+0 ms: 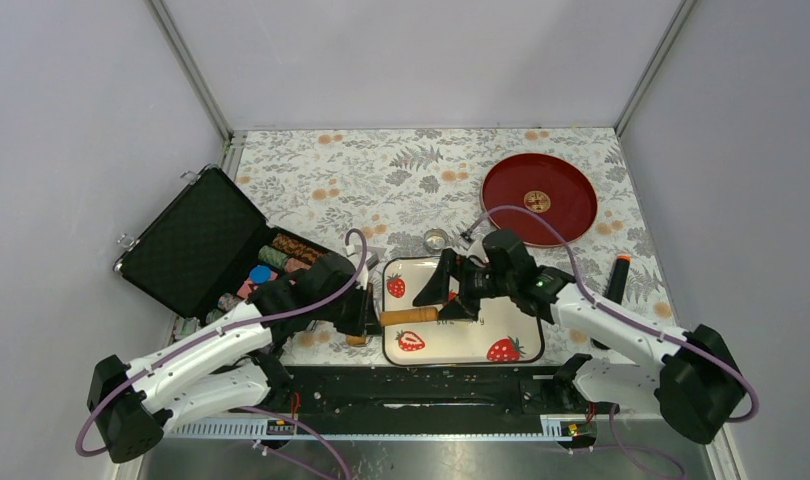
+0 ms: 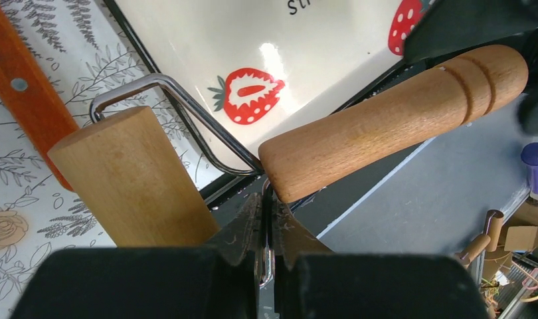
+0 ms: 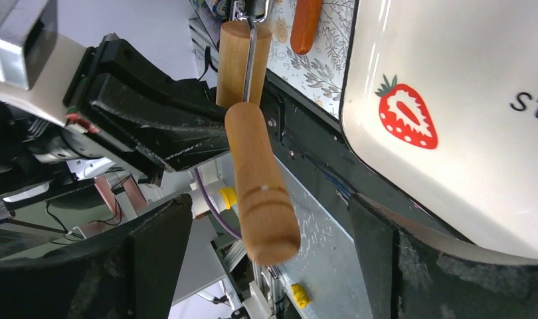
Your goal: Roll out the dumpling wrappers from the dough
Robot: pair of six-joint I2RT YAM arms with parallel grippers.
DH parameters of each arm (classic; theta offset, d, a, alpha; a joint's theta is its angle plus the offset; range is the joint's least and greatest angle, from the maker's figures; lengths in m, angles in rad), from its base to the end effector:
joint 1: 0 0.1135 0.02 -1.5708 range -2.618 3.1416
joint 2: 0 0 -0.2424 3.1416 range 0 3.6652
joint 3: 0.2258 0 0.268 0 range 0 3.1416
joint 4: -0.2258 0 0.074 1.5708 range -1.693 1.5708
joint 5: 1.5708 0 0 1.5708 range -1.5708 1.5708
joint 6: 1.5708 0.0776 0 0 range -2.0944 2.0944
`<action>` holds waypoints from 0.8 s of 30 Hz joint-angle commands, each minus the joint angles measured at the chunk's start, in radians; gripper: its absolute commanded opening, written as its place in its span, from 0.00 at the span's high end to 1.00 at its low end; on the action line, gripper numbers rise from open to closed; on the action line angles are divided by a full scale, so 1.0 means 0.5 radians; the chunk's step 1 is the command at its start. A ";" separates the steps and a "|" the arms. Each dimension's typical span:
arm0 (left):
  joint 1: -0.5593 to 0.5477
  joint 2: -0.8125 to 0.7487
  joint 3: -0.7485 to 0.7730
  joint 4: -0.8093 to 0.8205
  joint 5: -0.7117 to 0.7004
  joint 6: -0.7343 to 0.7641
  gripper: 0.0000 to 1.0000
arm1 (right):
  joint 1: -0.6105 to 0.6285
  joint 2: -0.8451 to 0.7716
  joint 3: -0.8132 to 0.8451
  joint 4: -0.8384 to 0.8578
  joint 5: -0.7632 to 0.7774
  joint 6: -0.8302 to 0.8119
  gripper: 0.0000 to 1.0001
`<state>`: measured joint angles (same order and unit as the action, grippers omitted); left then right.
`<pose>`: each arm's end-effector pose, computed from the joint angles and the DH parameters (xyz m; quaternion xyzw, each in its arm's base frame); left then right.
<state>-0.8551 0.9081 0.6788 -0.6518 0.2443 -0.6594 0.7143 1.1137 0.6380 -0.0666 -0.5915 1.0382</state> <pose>0.1393 -0.1888 0.1885 0.1323 0.9256 -0.3138 0.1651 0.1917 0.2235 0.1933 -0.0072 0.8451 0.5239 0.1062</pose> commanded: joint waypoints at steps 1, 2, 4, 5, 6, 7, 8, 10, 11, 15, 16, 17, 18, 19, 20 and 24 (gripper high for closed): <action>-0.044 -0.003 0.108 0.165 0.007 -0.009 1.00 | 0.101 0.129 0.115 0.242 0.012 0.079 0.07; -0.055 -0.003 0.112 0.165 0.003 -0.014 1.00 | 0.114 0.156 0.110 0.288 -0.003 0.099 0.07; -0.073 -0.002 0.113 0.165 -0.006 -0.020 1.00 | 0.130 0.203 0.107 0.388 -0.035 0.148 0.08; -0.084 0.002 0.113 0.165 -0.014 -0.022 1.00 | 0.138 0.224 0.113 0.417 -0.046 0.162 0.08; -0.089 0.006 0.110 0.166 -0.016 -0.022 1.00 | 0.149 0.241 0.123 0.426 -0.054 0.165 0.08; -0.097 0.008 0.106 0.165 -0.017 -0.029 1.00 | 0.163 0.253 0.136 0.419 -0.058 0.161 0.09; -0.103 0.009 0.101 0.165 -0.025 -0.035 1.00 | 0.171 0.268 0.149 0.409 -0.059 0.155 0.09; -0.116 0.007 0.097 0.165 -0.036 -0.053 1.00 | 0.193 0.289 0.151 0.419 -0.053 0.162 0.09; -0.124 0.005 0.097 0.165 -0.046 -0.058 1.00 | 0.205 0.303 0.148 0.436 -0.049 0.172 0.10; -0.151 -0.022 0.085 0.162 -0.082 -0.091 1.00 | 0.253 0.378 0.155 0.502 -0.070 0.212 0.16; -0.157 -0.032 0.080 0.162 -0.098 -0.105 1.00 | 0.262 0.393 0.164 0.500 -0.070 0.212 0.17; -0.158 -0.040 0.071 0.161 -0.117 -0.126 1.00 | 0.274 0.398 0.170 0.493 -0.062 0.211 0.17; -0.160 -0.052 0.058 0.165 -0.133 -0.147 1.00 | 0.282 0.399 0.174 0.486 -0.051 0.208 0.17; -0.164 -0.057 0.055 0.166 -0.149 -0.171 1.00 | 0.288 0.393 0.174 0.473 -0.034 0.205 0.17; -0.167 -0.065 0.046 0.164 -0.165 -0.191 1.00 | 0.292 0.386 0.173 0.462 -0.021 0.199 0.17; -0.167 -0.084 0.027 0.174 -0.208 -0.262 1.00 | 0.296 0.294 0.142 0.416 0.063 0.182 0.16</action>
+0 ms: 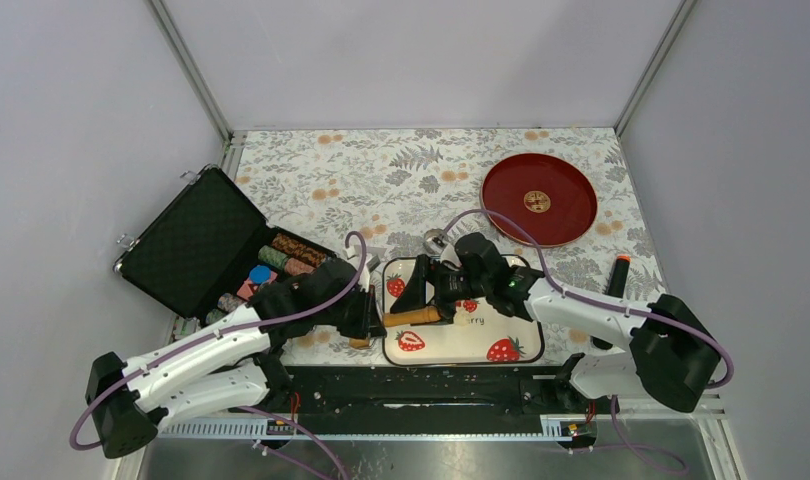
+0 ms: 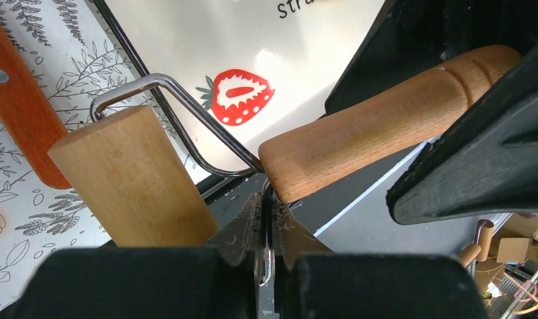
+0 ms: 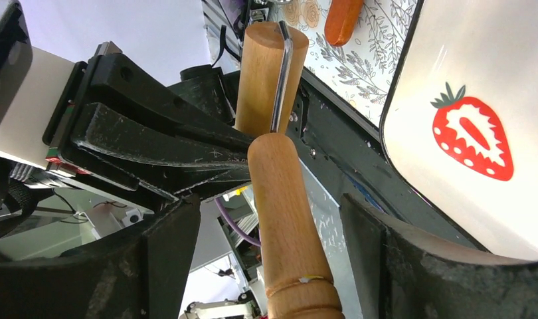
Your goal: Roll out the dumpling wrappers from the dough
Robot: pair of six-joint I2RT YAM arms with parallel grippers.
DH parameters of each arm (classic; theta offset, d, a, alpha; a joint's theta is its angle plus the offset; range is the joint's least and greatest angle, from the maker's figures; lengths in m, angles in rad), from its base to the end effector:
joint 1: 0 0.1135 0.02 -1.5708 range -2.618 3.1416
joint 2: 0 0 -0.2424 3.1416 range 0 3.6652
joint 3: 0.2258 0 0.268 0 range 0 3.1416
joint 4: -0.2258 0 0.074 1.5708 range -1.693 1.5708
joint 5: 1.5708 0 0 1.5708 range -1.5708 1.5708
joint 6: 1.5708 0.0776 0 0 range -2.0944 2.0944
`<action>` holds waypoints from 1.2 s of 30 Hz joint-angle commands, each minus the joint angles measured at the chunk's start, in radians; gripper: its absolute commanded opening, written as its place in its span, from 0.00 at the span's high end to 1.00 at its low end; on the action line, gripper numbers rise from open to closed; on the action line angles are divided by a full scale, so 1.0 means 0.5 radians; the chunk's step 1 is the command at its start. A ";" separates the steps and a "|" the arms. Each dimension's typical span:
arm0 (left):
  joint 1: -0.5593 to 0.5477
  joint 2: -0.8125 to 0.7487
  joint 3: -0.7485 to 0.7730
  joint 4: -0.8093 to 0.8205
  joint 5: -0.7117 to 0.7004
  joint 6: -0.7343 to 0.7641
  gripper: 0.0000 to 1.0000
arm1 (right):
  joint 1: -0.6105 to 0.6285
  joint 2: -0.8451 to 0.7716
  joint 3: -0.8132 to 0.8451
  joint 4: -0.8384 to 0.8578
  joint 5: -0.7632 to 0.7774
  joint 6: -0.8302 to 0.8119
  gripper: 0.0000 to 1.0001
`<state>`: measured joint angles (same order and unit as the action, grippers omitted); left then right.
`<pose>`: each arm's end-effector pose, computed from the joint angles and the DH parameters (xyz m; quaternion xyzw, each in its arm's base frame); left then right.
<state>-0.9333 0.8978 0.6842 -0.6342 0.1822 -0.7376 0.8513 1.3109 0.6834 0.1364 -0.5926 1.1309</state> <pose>0.1294 -0.1983 0.1936 0.1230 0.9239 -0.3183 0.1732 0.1825 0.2741 0.1777 -0.0343 0.8333 0.5485 0.0597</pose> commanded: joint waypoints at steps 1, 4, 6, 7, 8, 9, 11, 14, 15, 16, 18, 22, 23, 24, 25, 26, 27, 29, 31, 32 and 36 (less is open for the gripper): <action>-0.011 -0.066 0.013 0.145 -0.081 -0.110 1.00 | 0.021 -0.123 0.041 0.004 0.086 -0.005 0.16; -0.014 -0.060 0.009 0.164 -0.071 -0.111 1.00 | 0.022 -0.165 0.020 0.011 0.127 0.000 0.15; -0.018 -0.064 0.011 0.162 -0.071 -0.111 1.00 | 0.022 -0.165 0.019 0.020 0.132 0.012 0.16; -0.020 -0.064 0.008 0.163 -0.070 -0.112 1.00 | 0.024 -0.158 0.017 0.027 0.131 0.021 0.16; -0.023 -0.067 0.004 0.163 -0.076 -0.116 1.00 | 0.025 -0.149 0.018 0.037 0.128 0.027 0.18; -0.027 -0.070 -0.001 0.161 -0.091 -0.125 1.00 | 0.027 -0.140 0.015 0.050 0.120 0.036 0.20; -0.030 -0.082 -0.017 0.164 -0.111 -0.145 1.00 | 0.032 -0.125 0.019 0.066 0.104 0.048 0.23; -0.034 -0.086 -0.038 0.183 -0.100 -0.154 1.00 | 0.043 -0.112 0.024 0.048 0.108 0.033 0.23; -0.038 -0.092 -0.045 0.193 -0.096 -0.154 1.00 | 0.043 -0.110 0.027 0.043 0.106 0.032 0.23; -0.041 -0.100 -0.046 0.202 -0.095 -0.154 1.00 | 0.045 -0.103 0.031 0.038 0.106 0.030 0.23; -0.045 -0.108 -0.052 0.202 -0.099 -0.147 1.00 | 0.049 -0.083 0.044 0.024 0.106 0.027 0.23; -0.048 -0.126 -0.061 0.200 -0.094 -0.148 1.00 | 0.069 -0.039 0.070 0.006 0.107 0.019 0.23; -0.051 -0.132 -0.064 0.201 -0.098 -0.154 1.00 | 0.077 -0.024 0.079 -0.001 0.110 0.021 0.23; -0.051 -0.133 -0.069 0.202 -0.101 -0.163 1.00 | 0.086 -0.012 0.083 -0.001 0.109 0.025 0.23; -0.054 -0.135 -0.070 0.200 -0.099 -0.169 1.00 | 0.091 0.003 0.091 0.002 0.102 0.027 0.23; -0.052 -0.140 -0.073 0.201 -0.099 -0.172 1.00 | 0.098 0.012 0.098 0.003 0.100 0.027 0.23; -0.054 -0.141 -0.078 0.201 -0.099 -0.172 1.00 | 0.105 0.019 0.106 0.000 0.099 0.025 0.23; -0.056 -0.144 -0.087 0.198 -0.099 -0.172 1.00 | 0.109 0.023 0.115 -0.004 0.095 0.015 0.24; -0.058 -0.150 -0.093 0.202 -0.098 -0.172 1.00 | 0.107 0.015 0.117 -0.017 0.099 0.005 0.24; -0.059 -0.155 -0.094 0.199 -0.099 -0.169 1.00 | 0.108 0.008 0.118 -0.022 0.103 0.000 0.24; -0.060 -0.164 -0.103 0.200 -0.101 -0.172 1.00 | 0.107 -0.015 0.125 -0.024 0.106 0.000 0.23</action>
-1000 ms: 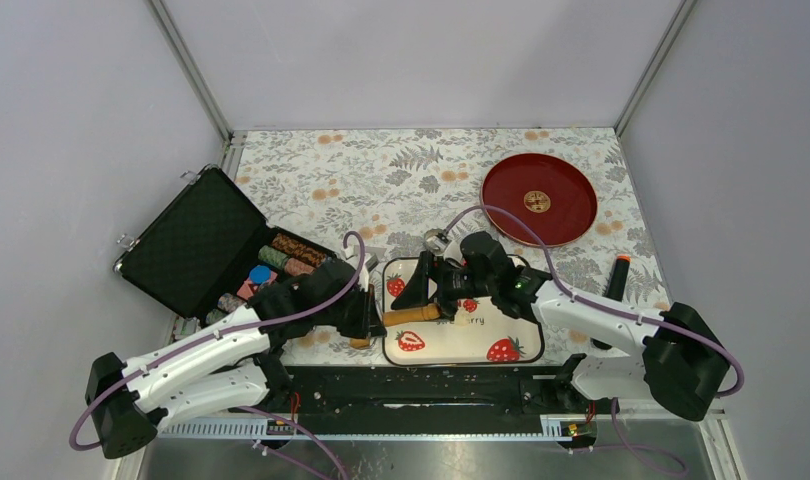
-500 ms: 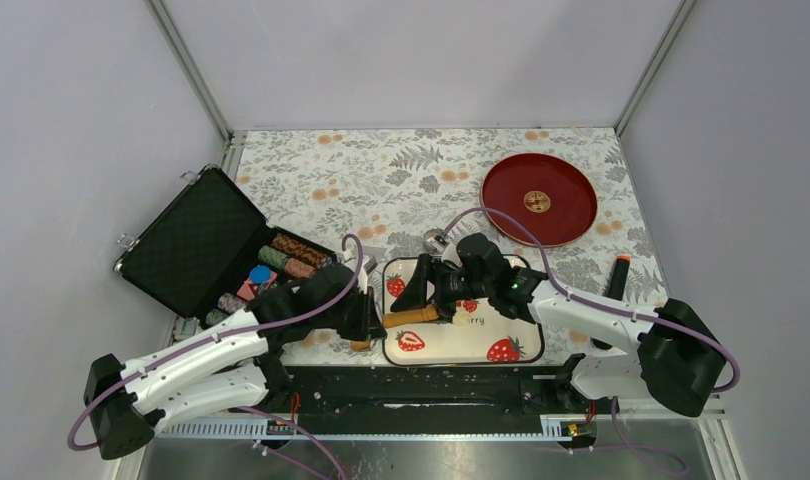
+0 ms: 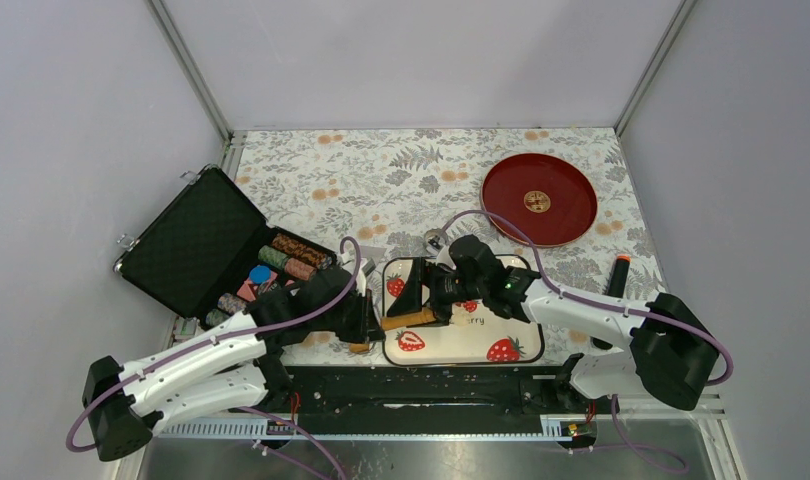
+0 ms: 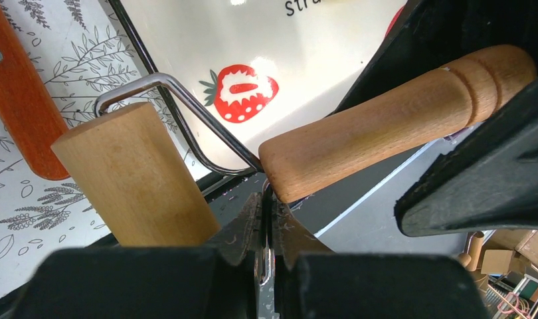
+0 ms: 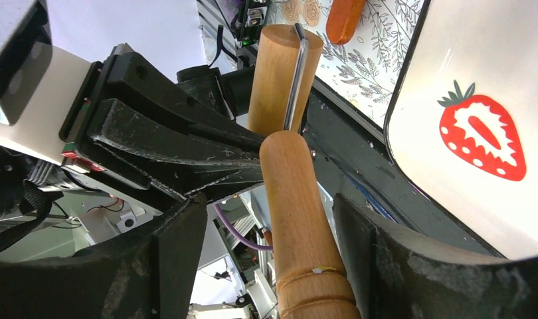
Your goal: Roll out the dumpling wrappers from the dough
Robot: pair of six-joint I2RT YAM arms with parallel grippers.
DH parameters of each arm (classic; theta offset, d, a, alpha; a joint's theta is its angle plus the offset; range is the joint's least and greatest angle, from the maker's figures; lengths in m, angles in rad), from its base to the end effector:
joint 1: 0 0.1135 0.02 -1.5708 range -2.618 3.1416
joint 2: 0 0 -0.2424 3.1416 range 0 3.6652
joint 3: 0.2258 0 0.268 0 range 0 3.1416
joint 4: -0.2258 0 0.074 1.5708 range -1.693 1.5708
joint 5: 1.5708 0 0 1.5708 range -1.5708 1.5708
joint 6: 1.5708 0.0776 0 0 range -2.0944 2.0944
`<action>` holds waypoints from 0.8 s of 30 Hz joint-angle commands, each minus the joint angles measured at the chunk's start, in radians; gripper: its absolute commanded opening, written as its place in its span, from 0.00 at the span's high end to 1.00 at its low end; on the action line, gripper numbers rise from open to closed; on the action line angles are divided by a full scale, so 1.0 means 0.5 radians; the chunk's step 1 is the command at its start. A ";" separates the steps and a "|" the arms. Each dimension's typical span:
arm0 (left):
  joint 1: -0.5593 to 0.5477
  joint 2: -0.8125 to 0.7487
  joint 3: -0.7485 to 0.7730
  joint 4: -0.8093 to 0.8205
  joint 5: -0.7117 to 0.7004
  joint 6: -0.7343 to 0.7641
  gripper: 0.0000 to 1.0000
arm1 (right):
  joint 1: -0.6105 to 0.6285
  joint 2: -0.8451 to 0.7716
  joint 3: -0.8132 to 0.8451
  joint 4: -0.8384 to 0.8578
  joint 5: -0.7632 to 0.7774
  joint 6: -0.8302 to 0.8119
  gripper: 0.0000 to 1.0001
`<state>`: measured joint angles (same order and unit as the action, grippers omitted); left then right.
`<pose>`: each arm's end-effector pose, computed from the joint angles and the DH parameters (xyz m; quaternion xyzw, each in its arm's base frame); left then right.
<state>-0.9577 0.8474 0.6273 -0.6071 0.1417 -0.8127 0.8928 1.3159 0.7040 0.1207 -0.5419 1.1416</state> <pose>0.1232 -0.1941 0.1857 0.0930 0.9250 -0.3223 0.1784 0.1765 0.2829 0.1809 -0.0339 0.8372 0.5420 0.0651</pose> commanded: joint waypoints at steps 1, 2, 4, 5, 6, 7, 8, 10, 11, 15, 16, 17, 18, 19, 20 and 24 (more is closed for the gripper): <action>-0.011 -0.065 0.009 0.146 -0.025 -0.024 1.00 | 0.025 -0.031 0.083 0.001 0.008 -0.023 0.23; -0.012 -0.066 0.002 0.146 -0.024 -0.027 1.00 | 0.026 -0.035 0.088 -0.008 0.014 -0.025 0.23; -0.016 -0.067 0.000 0.146 -0.026 -0.035 1.00 | 0.026 -0.040 0.086 -0.011 0.013 -0.025 0.23; -0.017 -0.069 0.002 0.146 -0.030 -0.037 1.00 | 0.027 -0.041 0.088 -0.016 0.012 -0.025 0.23; -0.020 -0.071 0.000 0.144 -0.031 -0.039 1.00 | 0.027 -0.043 0.088 -0.020 0.011 -0.026 0.23; -0.020 -0.072 0.001 0.145 -0.029 -0.040 1.00 | 0.025 -0.041 0.090 -0.020 0.015 -0.025 0.23; -0.023 -0.075 0.002 0.145 -0.031 -0.038 1.00 | 0.026 -0.041 0.092 -0.023 0.016 -0.025 0.23; -0.028 -0.075 0.000 0.146 -0.035 -0.042 1.00 | 0.026 -0.038 0.107 -0.034 0.014 -0.033 0.23; -0.028 -0.072 0.000 0.146 -0.037 -0.045 1.00 | 0.027 -0.036 0.112 -0.038 0.014 -0.036 0.23; -0.033 -0.068 0.002 0.148 -0.038 -0.046 1.00 | 0.026 -0.030 0.124 -0.016 0.004 -0.035 0.23; -0.034 -0.069 0.003 0.145 -0.040 -0.045 1.00 | 0.026 -0.034 0.125 -0.004 -0.001 -0.032 0.23; -0.036 -0.069 -0.002 0.146 -0.041 -0.044 1.00 | 0.025 -0.037 0.124 0.011 -0.004 -0.027 0.23; -0.036 -0.069 -0.004 0.148 -0.041 -0.044 1.00 | 0.024 -0.038 0.122 0.022 -0.009 -0.021 0.24; -0.036 -0.070 -0.007 0.147 -0.041 -0.046 1.00 | 0.027 -0.040 0.120 0.029 -0.012 -0.015 0.24; -0.036 -0.071 -0.009 0.147 -0.041 -0.046 1.00 | 0.027 -0.039 0.124 0.035 -0.020 -0.009 0.24; -0.040 -0.073 -0.011 0.147 -0.052 -0.050 1.00 | 0.027 -0.024 0.128 0.011 -0.031 -0.014 0.24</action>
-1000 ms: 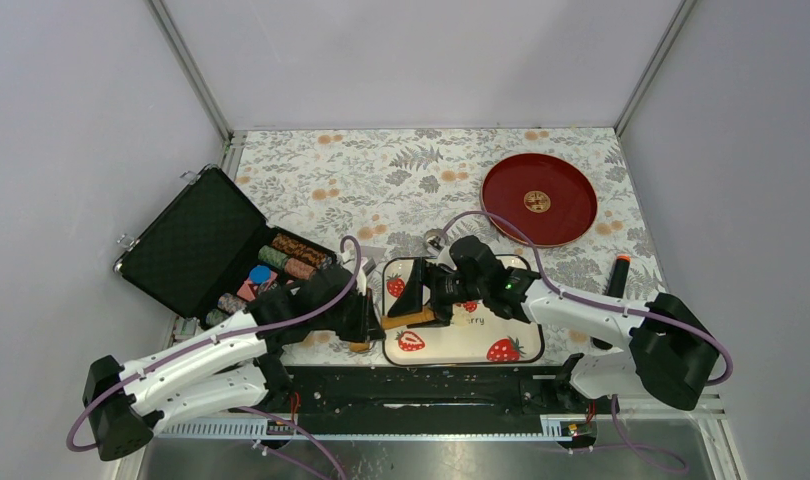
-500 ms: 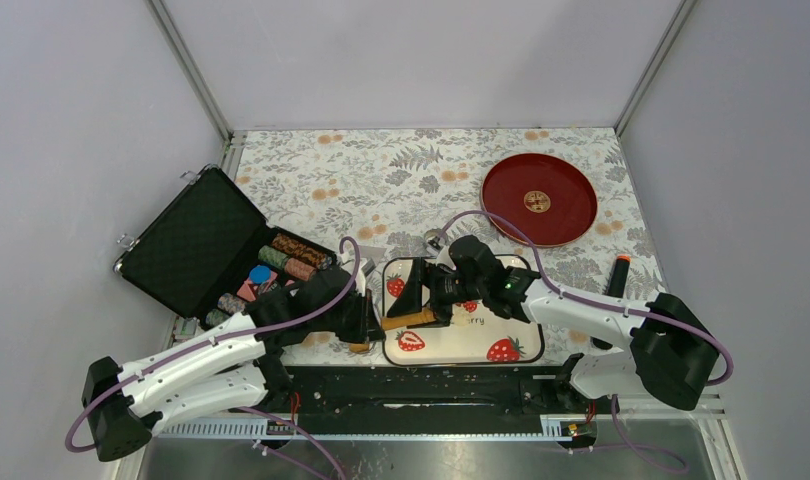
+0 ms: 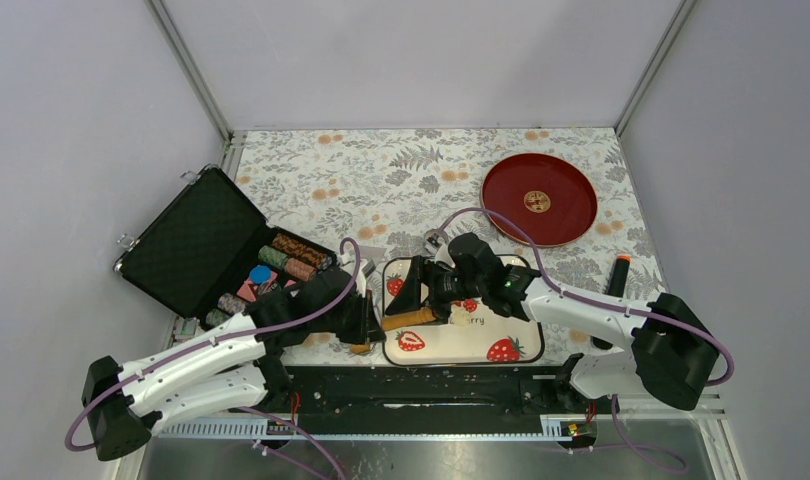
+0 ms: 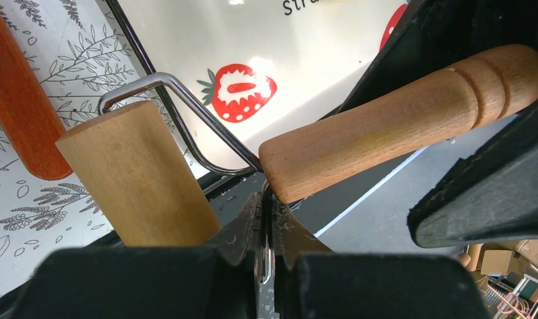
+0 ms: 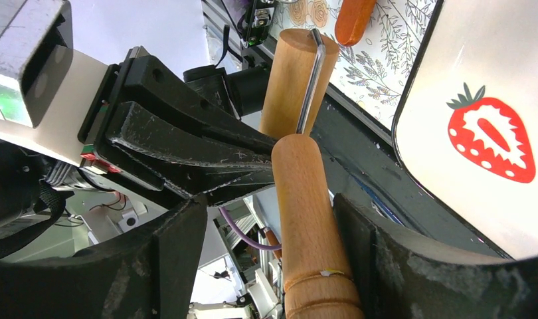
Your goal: Roll out the dumpling wrappers from the dough
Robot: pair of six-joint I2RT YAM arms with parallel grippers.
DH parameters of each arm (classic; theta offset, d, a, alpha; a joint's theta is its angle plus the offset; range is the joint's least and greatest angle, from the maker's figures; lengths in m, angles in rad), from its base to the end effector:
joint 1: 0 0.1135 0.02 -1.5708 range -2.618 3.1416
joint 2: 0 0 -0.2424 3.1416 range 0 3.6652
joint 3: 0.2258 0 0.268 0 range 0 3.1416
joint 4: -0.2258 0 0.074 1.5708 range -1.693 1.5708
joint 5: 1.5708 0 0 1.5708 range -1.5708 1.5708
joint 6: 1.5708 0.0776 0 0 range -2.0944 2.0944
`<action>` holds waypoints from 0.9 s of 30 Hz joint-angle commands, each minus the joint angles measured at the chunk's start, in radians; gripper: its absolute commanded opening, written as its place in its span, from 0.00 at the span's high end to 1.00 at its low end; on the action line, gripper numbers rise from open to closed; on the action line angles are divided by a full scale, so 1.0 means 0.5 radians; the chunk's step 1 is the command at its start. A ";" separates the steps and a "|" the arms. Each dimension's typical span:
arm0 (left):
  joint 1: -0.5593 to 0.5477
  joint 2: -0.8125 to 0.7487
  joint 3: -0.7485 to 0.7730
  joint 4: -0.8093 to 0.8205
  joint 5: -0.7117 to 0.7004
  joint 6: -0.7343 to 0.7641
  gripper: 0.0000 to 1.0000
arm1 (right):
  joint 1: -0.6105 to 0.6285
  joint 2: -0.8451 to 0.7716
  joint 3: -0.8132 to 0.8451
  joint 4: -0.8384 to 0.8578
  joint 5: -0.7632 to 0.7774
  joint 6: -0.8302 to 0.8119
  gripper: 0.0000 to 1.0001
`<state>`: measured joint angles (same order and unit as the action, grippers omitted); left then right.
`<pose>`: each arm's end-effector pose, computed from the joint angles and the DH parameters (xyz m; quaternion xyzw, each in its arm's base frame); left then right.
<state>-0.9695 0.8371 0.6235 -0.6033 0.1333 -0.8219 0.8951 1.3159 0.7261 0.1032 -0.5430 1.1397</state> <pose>0.1210 -0.1946 0.1868 0.0929 0.9234 -0.3254 0.1812 0.1773 0.2853 0.1870 -0.0366 0.8360 0.5436 0.0658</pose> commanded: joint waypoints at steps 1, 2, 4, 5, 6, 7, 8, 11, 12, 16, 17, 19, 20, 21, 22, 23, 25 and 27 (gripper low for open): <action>-0.016 -0.051 -0.002 0.140 -0.034 -0.031 1.00 | 0.023 -0.027 0.084 0.041 -0.025 -0.012 0.24; -0.015 -0.051 0.002 0.139 -0.035 -0.030 1.00 | 0.023 -0.026 0.084 0.030 -0.021 -0.013 0.25; -0.015 -0.048 0.004 0.140 -0.034 -0.032 1.00 | 0.023 -0.020 0.092 0.011 -0.020 -0.023 0.28; -0.018 -0.049 0.008 0.139 -0.034 -0.031 1.00 | 0.024 -0.013 0.098 0.002 -0.019 -0.028 0.29; -0.018 -0.048 0.009 0.139 -0.035 -0.031 1.00 | 0.026 -0.008 0.102 -0.011 -0.018 -0.037 0.30; -0.018 -0.048 0.011 0.139 -0.037 -0.031 1.00 | 0.027 -0.002 0.108 -0.029 -0.016 -0.043 0.33; -0.018 -0.050 0.014 0.139 -0.037 -0.031 1.00 | 0.029 0.006 0.115 -0.043 -0.015 -0.053 0.35; -0.021 -0.048 0.015 0.139 -0.043 -0.030 1.00 | 0.034 0.028 0.123 -0.053 -0.025 -0.061 0.46; -0.021 -0.048 0.016 0.140 -0.043 -0.031 1.00 | 0.036 0.037 0.124 -0.050 -0.032 -0.061 0.51; -0.024 -0.059 0.016 0.137 -0.055 -0.036 1.00 | 0.044 0.061 0.127 -0.047 -0.062 -0.078 0.78; -0.024 -0.063 0.018 0.139 -0.059 -0.037 1.00 | 0.044 0.067 0.126 -0.046 -0.070 -0.081 0.82; -0.024 -0.071 0.019 0.135 -0.068 -0.037 1.00 | 0.044 0.068 0.125 -0.047 -0.079 -0.091 0.89; -0.024 -0.074 0.020 0.137 -0.073 -0.037 1.00 | 0.045 0.068 0.123 -0.047 -0.080 -0.094 0.93; -0.024 -0.076 0.023 0.138 -0.076 -0.037 0.98 | 0.044 0.070 0.120 -0.047 -0.083 -0.098 0.96; -0.024 -0.078 0.025 0.137 -0.079 -0.035 0.97 | 0.045 0.067 0.114 -0.042 -0.083 -0.096 1.00; -0.024 -0.079 0.029 0.130 -0.084 -0.035 0.94 | 0.044 0.066 0.112 -0.033 -0.084 -0.095 1.00; -0.024 -0.081 0.046 0.114 -0.095 -0.031 0.86 | 0.045 0.059 0.108 -0.021 -0.089 -0.099 1.00; -0.024 -0.095 0.063 0.119 -0.096 -0.039 0.68 | 0.045 0.040 0.101 -0.019 -0.078 -0.110 1.00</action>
<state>-0.9779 0.8219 0.6128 -0.6178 0.1162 -0.8310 0.8993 1.3476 0.7433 0.0544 -0.5426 1.0996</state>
